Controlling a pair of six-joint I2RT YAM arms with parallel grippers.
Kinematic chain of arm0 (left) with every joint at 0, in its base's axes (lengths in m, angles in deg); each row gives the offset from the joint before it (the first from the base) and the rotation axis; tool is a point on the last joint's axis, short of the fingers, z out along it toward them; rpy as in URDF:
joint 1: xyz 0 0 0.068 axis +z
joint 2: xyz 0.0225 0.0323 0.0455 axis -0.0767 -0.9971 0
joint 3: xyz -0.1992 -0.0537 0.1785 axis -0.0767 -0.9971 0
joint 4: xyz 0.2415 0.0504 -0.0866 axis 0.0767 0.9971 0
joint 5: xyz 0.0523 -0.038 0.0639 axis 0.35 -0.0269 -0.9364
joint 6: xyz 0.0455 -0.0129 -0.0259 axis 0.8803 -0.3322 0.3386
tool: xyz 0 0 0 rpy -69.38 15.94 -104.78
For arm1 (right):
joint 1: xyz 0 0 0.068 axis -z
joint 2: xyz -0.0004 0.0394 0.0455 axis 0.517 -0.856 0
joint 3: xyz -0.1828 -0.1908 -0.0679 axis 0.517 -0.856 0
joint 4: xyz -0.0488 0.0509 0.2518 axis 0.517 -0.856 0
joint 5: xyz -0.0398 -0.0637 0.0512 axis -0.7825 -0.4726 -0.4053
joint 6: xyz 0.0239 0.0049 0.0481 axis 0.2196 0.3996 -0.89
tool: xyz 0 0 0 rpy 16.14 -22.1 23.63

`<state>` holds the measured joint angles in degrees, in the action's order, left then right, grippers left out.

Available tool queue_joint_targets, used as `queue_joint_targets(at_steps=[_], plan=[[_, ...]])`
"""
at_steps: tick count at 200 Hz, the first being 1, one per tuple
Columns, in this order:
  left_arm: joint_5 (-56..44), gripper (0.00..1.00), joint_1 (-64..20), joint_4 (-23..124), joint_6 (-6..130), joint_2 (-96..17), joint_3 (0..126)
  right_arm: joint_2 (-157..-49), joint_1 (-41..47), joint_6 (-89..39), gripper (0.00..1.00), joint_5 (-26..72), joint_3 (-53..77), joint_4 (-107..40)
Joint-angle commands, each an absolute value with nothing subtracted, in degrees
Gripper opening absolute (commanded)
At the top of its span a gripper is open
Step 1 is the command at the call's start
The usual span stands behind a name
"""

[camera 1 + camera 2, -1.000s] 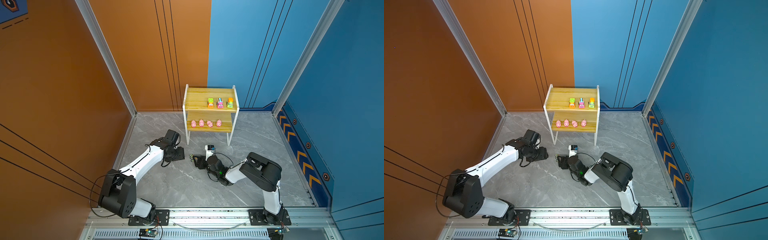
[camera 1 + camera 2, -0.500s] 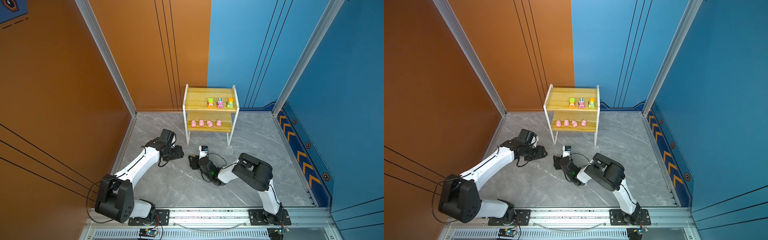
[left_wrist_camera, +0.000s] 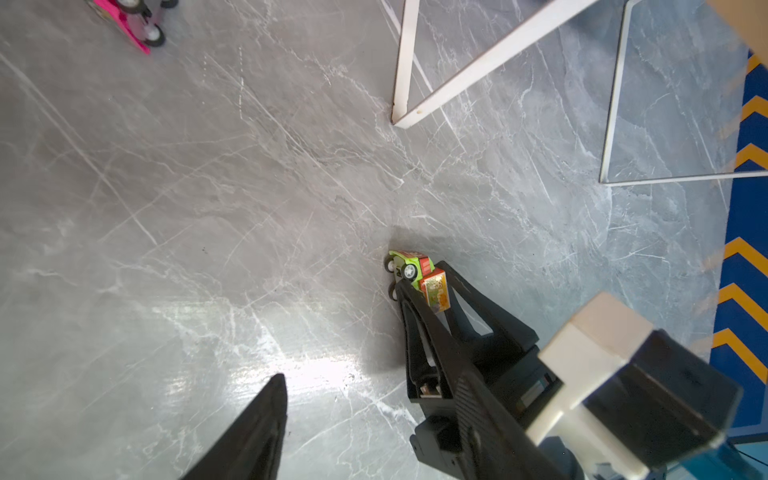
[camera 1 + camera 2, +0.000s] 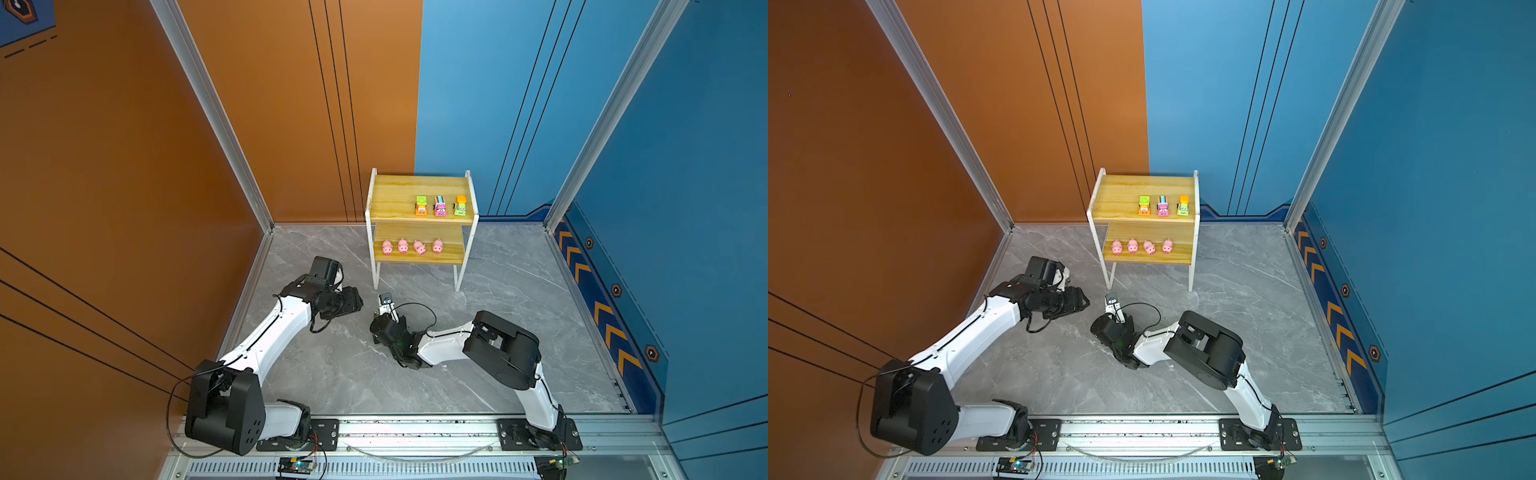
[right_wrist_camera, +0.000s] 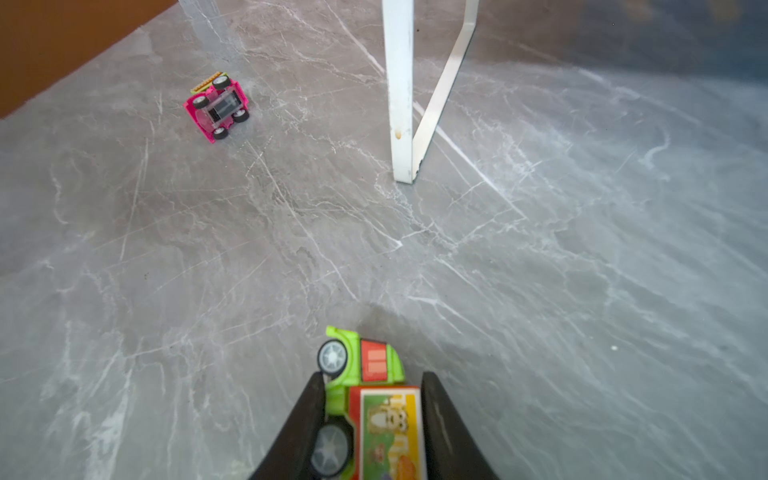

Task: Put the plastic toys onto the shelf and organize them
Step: 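Lower the right gripper onto the green-red box truck and close on it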

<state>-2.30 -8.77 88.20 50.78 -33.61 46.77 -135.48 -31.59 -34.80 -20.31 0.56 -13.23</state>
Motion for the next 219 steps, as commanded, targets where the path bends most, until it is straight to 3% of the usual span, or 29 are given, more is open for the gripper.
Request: queue_joint_targets(at_steps=[1, 53, 116, 219], plan=[[-1.1, 0.67, -7.2, 87.55, 51.73, -32.09, 45.55, -131.96, -32.75, -25.42, 0.28, -28.8, 2.68, -26.03], [-0.44, 0.67, -5.9, 86.78, 51.18, -31.69, 45.23, -126.72, -34.36, -14.48, 0.26, -40.13, 4.14, -42.61], [-0.08, 0.67, -5.61, 86.45, 51.01, -31.24, 45.11, -134.33, -38.08, -10.66, 0.26, -49.16, 13.24, -65.13], [-0.24, 0.67, -1.33, 86.46, 50.64, -30.07, 45.15, -144.33, -40.56, -6.98, 0.29, -45.76, 22.14, -73.33]])
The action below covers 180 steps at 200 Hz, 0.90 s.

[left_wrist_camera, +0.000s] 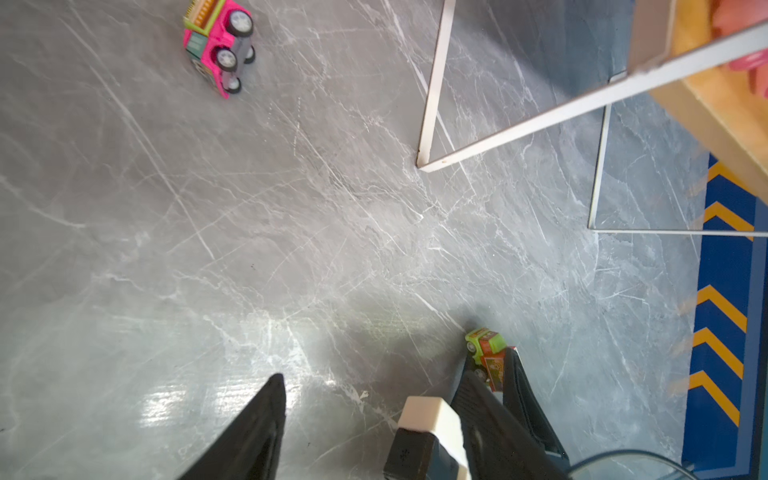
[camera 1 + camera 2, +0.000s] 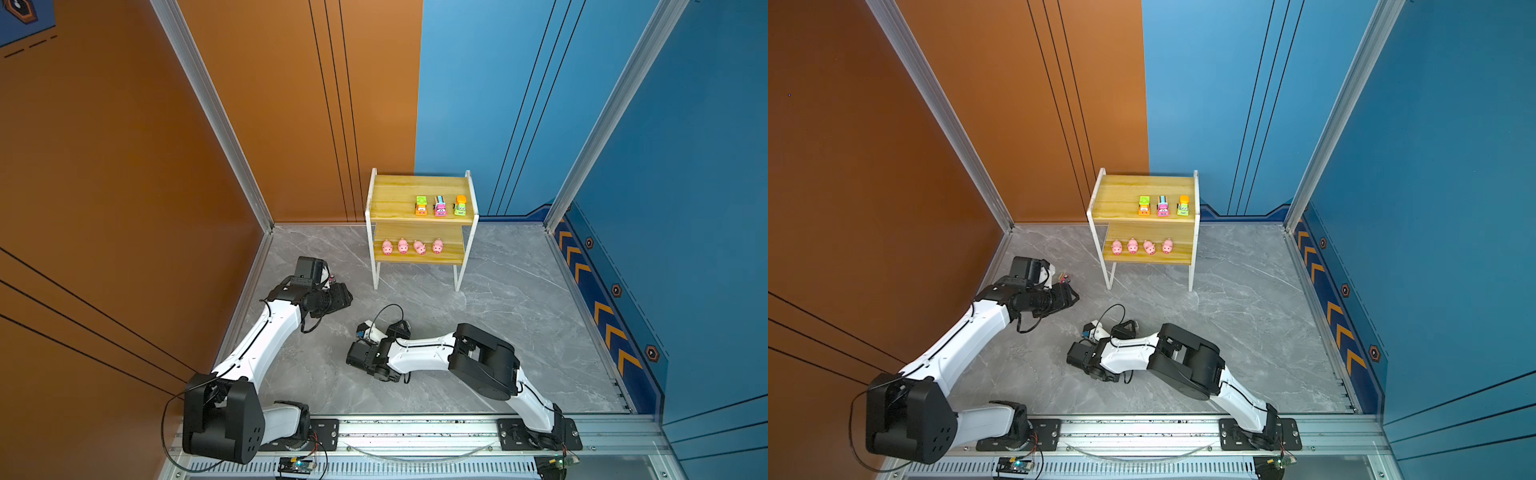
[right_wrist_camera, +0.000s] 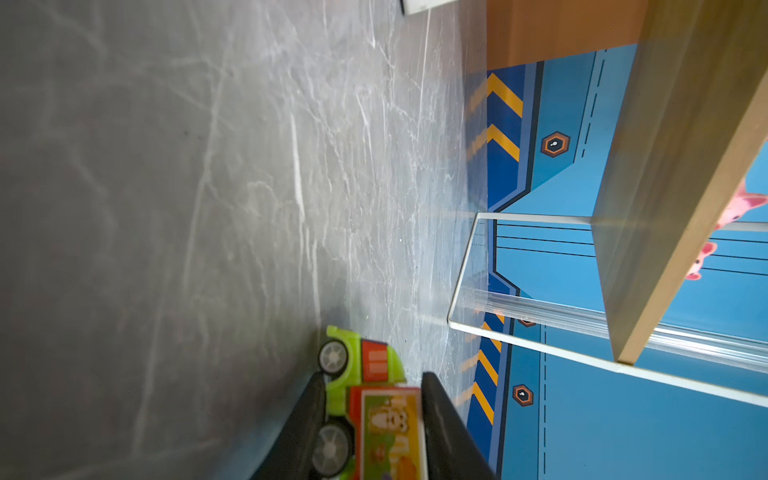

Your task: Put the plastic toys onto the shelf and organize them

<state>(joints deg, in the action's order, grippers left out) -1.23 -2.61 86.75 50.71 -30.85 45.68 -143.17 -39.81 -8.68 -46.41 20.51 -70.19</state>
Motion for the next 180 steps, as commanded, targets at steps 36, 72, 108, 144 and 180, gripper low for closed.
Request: queue_joint_targets(at_steps=[36, 72, 108, 144, 180], plan=[[-0.53, 0.67, -0.83, 86.47, 50.65, -30.09, 45.1, -144.66, -41.11, -6.27, 0.35, -42.84, 22.99, -73.52], [-0.58, 0.67, -0.79, 86.43, 50.63, -30.28, 45.1, -143.09, -42.14, -5.85, 0.47, -38.72, 23.19, -73.51], [-0.55, 0.68, -0.88, 86.39, 50.38, -30.26, 45.07, -138.11, -42.85, -5.91, 0.6, -34.4, 20.28, -70.12], [-0.39, 0.68, -0.94, 86.31, 50.31, -30.2, 45.05, -131.07, -42.62, -8.58, 0.68, -29.34, 15.67, -63.93], [-0.41, 0.68, -1.05, 86.18, 50.25, -30.0, 44.84, -122.78, -41.0, -15.54, 0.73, -23.73, 8.11, -53.06]])
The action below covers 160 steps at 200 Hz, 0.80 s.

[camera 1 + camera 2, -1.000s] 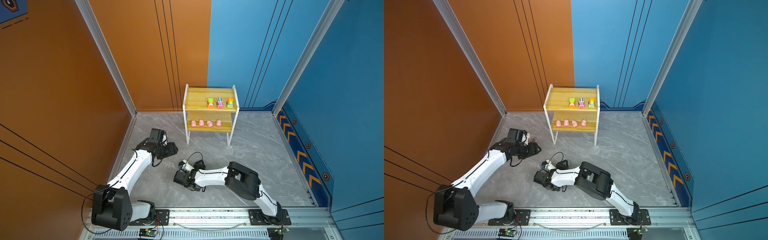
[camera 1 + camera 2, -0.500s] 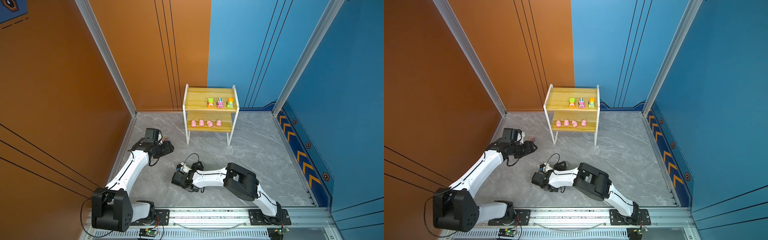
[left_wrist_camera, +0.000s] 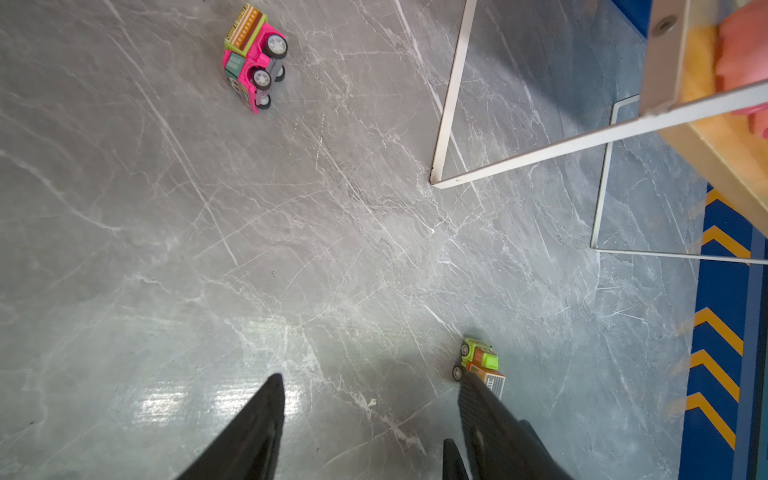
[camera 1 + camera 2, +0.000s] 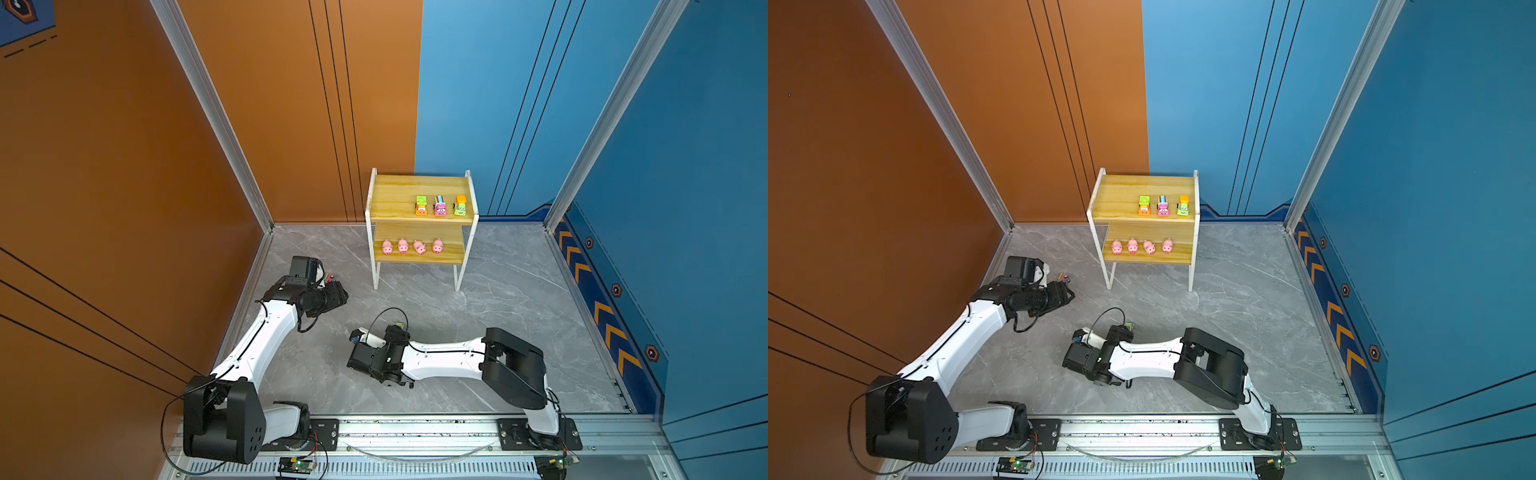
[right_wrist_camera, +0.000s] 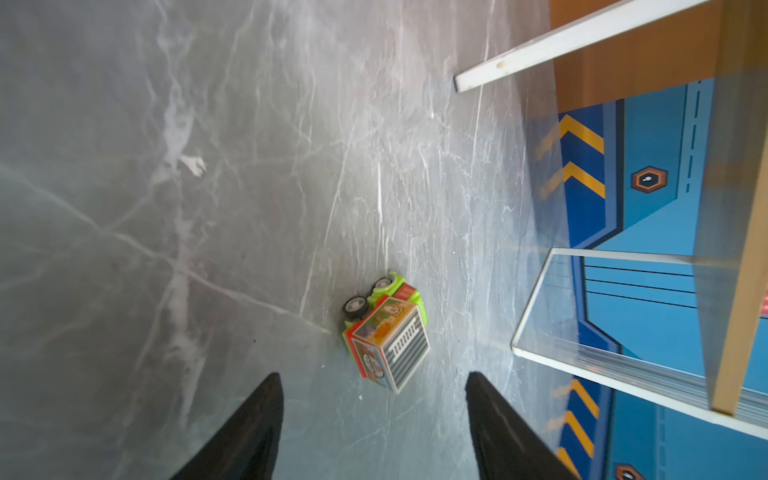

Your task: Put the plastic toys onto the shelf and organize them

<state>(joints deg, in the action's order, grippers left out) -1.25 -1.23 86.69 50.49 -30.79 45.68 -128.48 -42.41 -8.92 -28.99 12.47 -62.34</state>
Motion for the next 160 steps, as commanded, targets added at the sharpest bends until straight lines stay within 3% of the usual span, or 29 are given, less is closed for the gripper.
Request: queue_joint_targets(at_steps=[1, 71, 160], plan=[[-0.38, 0.68, -1.05, 86.15, 50.27, -29.99, 44.88, -122.59, -40.97, -15.82, 0.73, -23.58, 7.93, -52.66], [0.22, 0.7, -1.47, 85.62, 49.94, -29.94, 44.59, -120.31, -37.79, -42.48, 0.78, -25.89, -5.02, -31.12], [0.57, 0.7, -2.05, 84.9, 49.66, -29.56, 44.14, -126.66, -35.41, -53.55, 0.77, -27.55, -14.58, -16.8]])
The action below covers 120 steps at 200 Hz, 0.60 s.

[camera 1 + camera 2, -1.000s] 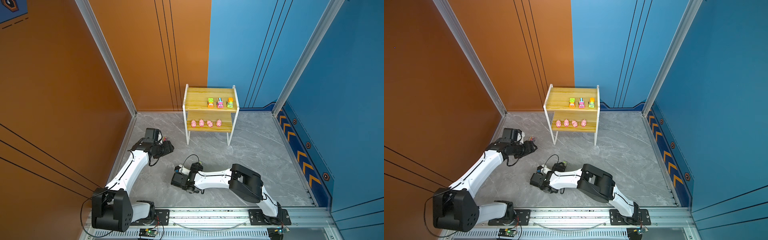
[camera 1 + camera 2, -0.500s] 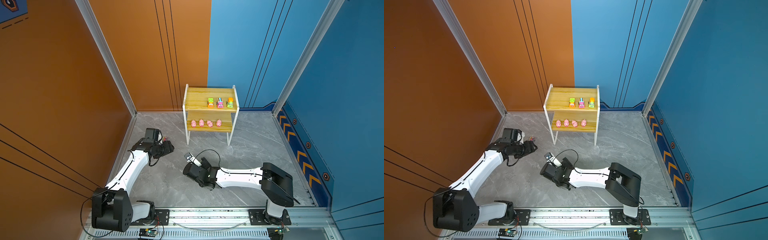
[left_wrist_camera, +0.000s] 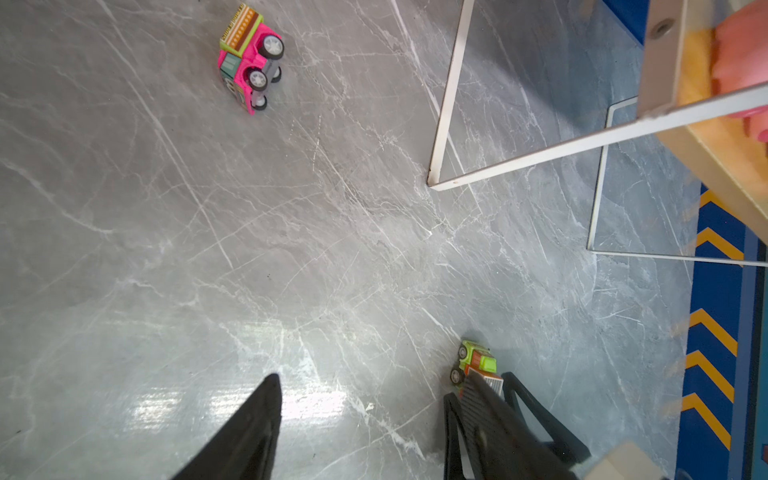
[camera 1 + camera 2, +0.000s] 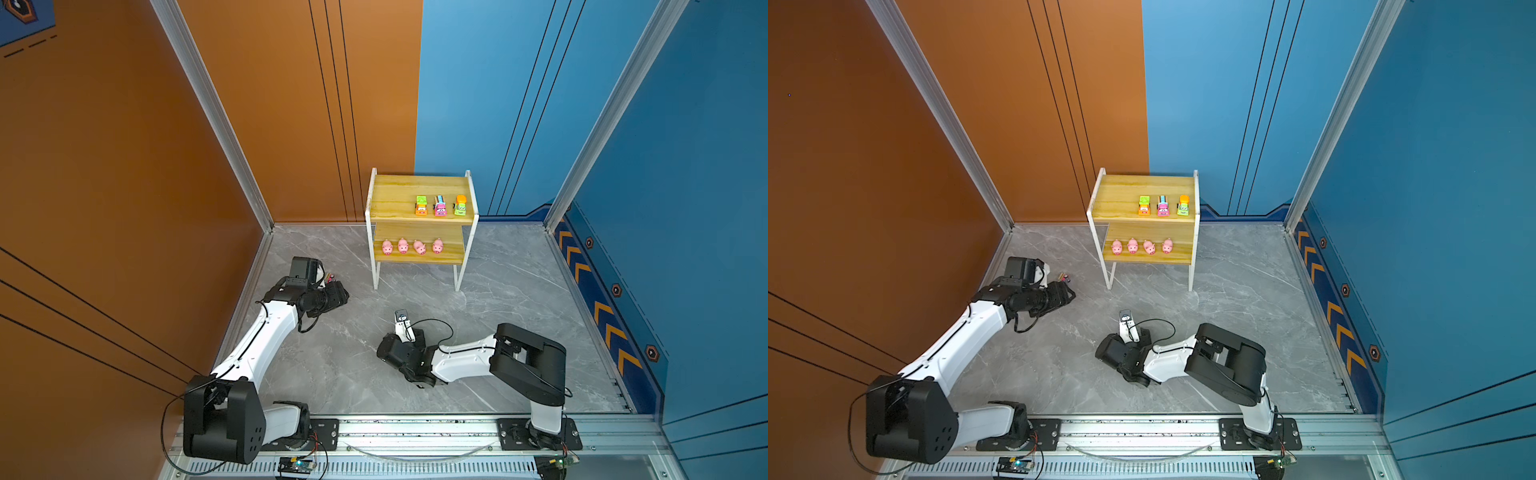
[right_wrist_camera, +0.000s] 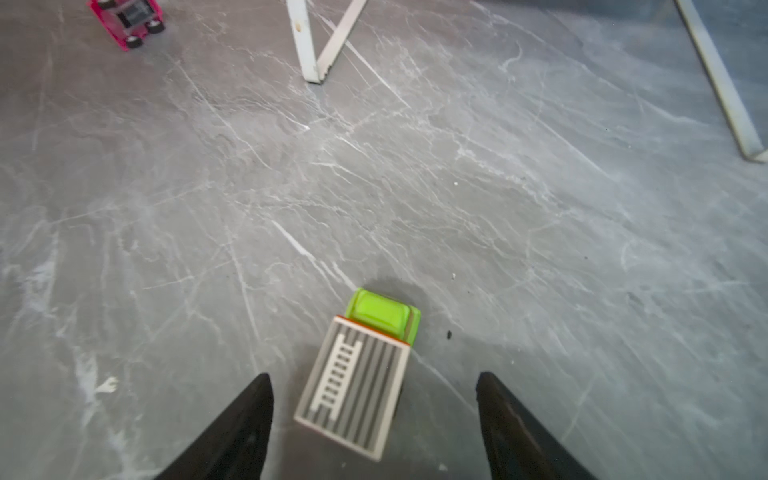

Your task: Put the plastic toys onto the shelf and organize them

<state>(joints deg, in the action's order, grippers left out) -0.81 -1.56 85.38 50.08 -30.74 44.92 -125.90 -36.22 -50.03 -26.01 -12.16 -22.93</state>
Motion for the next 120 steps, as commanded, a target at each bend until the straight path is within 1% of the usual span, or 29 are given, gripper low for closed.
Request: queue_joint_targets(at_steps=[1, 44, 70, 82, 120], plan=[[0.55, 0.7, -2.08, 84.9, 49.67, -29.51, 44.14, -126.68, -35.41, -53.55, 0.77, -27.61, -14.62, -16.82], [0.42, 0.7, -2.28, 84.81, 49.61, -29.43, 44.07, -124.11, -34.81, -53.93, 0.76, -26.54, -19.36, -15.56], [0.43, 0.7, -2.37, 84.72, 49.53, -29.54, 44.05, -121.68, -34.15, -52.37, 0.76, -23.72, -21.86, -15.89], [0.43, 0.7, -2.46, 84.66, 49.54, -29.61, 44.05, -120.29, -33.25, -50.79, 0.75, -20.69, -23.53, -14.52], [0.42, 0.7, -2.72, 84.45, 49.49, -30.0, 44.11, -116.82, -29.54, -46.59, 0.75, -10.68, -24.65, -18.17]])
